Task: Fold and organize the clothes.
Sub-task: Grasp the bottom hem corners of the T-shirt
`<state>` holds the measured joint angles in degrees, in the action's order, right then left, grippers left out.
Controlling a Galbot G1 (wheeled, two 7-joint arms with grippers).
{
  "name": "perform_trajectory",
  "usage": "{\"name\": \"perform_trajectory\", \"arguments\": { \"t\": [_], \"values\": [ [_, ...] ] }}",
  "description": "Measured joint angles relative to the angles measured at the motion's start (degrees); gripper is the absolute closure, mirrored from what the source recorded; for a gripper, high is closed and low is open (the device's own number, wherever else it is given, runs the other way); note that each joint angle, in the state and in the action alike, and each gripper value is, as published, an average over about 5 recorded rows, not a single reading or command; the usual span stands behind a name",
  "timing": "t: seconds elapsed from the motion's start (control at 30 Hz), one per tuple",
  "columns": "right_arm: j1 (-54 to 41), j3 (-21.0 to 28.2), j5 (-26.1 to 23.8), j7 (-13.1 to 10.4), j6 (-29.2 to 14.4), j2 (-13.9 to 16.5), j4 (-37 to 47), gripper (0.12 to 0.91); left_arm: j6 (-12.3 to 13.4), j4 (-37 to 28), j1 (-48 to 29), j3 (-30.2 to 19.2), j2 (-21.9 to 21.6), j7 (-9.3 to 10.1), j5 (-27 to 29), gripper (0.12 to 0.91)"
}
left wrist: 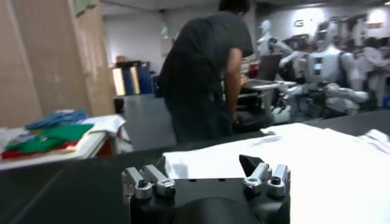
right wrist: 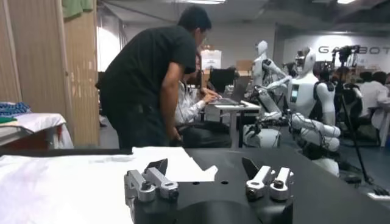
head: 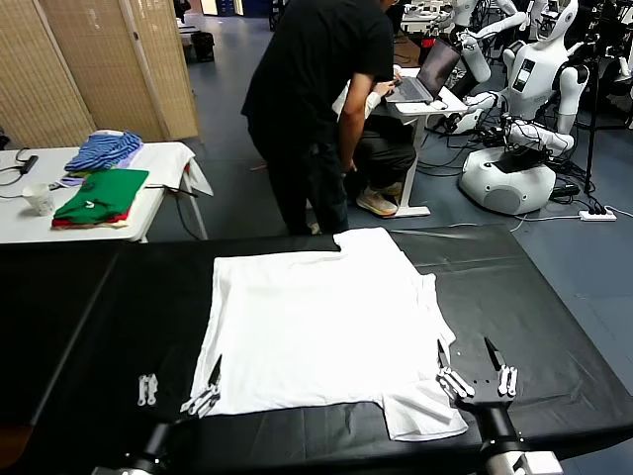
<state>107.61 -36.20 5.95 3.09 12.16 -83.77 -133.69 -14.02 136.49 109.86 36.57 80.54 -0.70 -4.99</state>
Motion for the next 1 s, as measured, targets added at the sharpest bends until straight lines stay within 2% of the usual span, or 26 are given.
{"name": "perform_trajectory", "arguments": {
  "t": [0.2,0.43,0.57,0.77,0.87,1.0],
  "values": [
    [1.11,0.23,-0.82,0.55,2.98,-0.26,-0.03,0.118,-2.42,-0.47,-1.21,0.16,-0.57,-0.68,-1.33,0.123],
    [1.79,-0.11,-2.14,0.11,6.96,-0.50,0.09,0.118,-5.49,-1.45,-2.52,0.41,-1.15,-1.47,-3.48,0.123],
    [2.22,0.07,-2.36,0.01,8.96,-0.68,0.06,0.118,-8.68,-1.17,-2.75,0.43,-1.23,-0.47,-5.85,0.123],
    [2.73,0.58,-2.45,-0.52,11.43,-0.76,-0.27,0.118,-11.98,-1.06,-2.24,0.49,-1.56,1.60,-5.62,0.123],
    [2.84,0.65,-2.46,-0.89,12.06,-0.76,-0.08,0.118,-13.01,-1.09,-1.91,0.51,-1.64,2.77,-5.44,0.123],
    [2.92,0.55,-2.46,-1.04,12.36,-0.76,0.45,0.118,-13.76,-1.27,-1.72,0.55,-1.63,3.41,-5.53,0.123]
  ]
}}
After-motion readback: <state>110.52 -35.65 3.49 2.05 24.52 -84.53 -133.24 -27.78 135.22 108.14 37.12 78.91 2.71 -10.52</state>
